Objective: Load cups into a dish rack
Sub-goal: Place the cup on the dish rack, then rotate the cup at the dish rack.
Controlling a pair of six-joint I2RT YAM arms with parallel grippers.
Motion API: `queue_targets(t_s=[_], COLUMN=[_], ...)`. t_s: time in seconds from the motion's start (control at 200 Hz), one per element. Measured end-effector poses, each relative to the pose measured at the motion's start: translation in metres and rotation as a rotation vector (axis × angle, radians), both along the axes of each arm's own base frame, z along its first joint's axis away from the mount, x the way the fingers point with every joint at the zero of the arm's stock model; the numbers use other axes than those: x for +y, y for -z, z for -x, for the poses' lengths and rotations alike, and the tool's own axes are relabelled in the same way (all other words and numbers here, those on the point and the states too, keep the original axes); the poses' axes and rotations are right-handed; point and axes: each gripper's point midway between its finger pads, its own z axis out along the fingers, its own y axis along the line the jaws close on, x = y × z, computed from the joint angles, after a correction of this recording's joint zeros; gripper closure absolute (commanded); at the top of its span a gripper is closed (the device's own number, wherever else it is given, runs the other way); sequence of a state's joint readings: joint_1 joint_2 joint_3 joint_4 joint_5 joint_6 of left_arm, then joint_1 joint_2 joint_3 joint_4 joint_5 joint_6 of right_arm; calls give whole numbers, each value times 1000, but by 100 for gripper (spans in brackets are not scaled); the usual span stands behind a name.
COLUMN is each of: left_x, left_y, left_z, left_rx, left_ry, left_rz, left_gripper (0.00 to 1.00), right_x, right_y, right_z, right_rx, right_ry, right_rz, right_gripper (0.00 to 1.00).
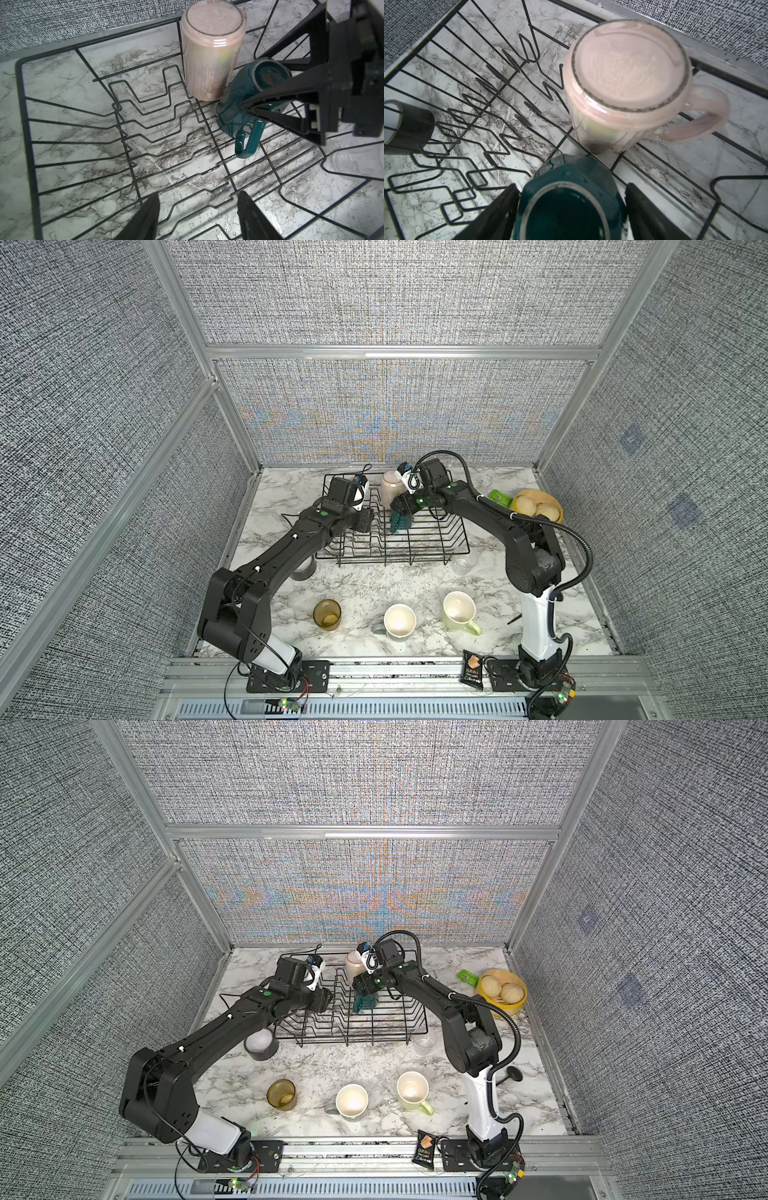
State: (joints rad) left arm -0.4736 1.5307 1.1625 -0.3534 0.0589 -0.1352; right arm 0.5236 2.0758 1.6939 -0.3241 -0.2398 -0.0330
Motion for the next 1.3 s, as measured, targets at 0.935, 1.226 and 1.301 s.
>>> queue_targets(t_s=[0.935, 1.226, 1.301], left_x=[5, 10, 11], left_y=[9, 8, 8], left_z=[9, 19, 22], left_rx=[19, 11, 11], left_ry=[-16, -17, -19], left_rz=[8, 13, 15], left_gripper=[39, 39, 37], right_x=[7, 3, 2], right_y=[-11, -13, -10], right_z=[17, 13, 15], right_rx=[-113, -166, -162], right_ry=[556, 600, 596], right_rz=[32, 40, 55], right_gripper=[39, 30, 24])
